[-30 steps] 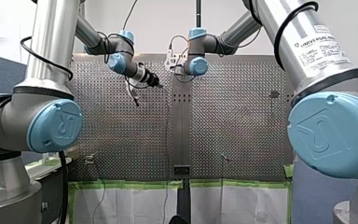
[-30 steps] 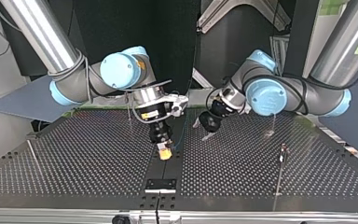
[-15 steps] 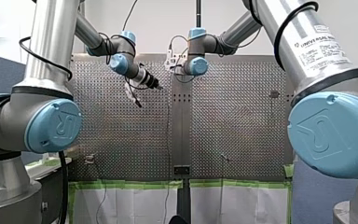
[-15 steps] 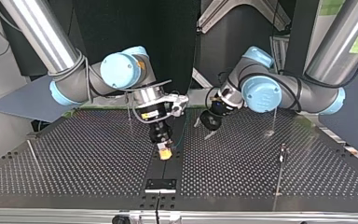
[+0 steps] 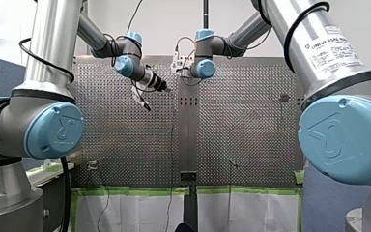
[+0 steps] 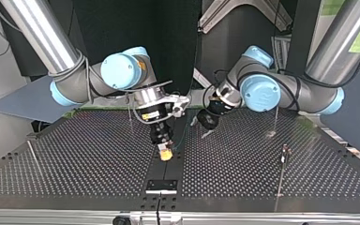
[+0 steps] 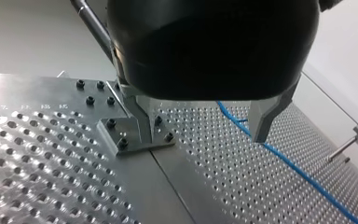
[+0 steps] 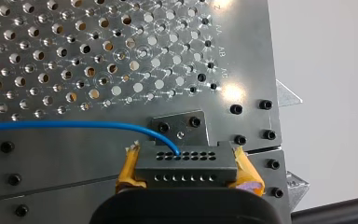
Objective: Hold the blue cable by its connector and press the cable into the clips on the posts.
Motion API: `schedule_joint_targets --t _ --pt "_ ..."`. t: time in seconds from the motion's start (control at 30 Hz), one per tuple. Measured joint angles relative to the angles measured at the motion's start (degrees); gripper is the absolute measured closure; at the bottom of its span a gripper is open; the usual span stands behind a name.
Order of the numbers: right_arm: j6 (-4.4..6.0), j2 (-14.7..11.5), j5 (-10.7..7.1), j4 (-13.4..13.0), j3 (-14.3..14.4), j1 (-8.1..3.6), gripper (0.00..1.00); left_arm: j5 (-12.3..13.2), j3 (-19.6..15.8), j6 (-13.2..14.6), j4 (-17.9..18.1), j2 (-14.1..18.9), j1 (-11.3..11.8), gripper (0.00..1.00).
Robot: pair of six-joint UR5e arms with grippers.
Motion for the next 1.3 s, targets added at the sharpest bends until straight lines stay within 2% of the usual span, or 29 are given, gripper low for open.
schedule_joint_targets --t 0.23,0.67,1.0,1.3 --pt "0.00 0.01 0.00 -0.09 0.00 0.05 1.00 1.18 -0.02 -2.03 1.25 -0.02 -0.48 0.00" --pt "0.06 0.02 0.06 -0.55 0.00 0.06 1.00 -0.55 -0.03 -2.91 1.95 -0.06 -2.20 0.00" --pt "0.00 0.01 -0.34 -0.57 0.00 0.41 1.00 -0.81 -0.10 -7.03 5.76 -0.09 -3.74 0.00" --pt "0.00 0.02 -0.41 -0.54 0.00 0.70 1.00 -0.41 -1.93 -10.83 9.27 -1.49 -3.87 0.00"
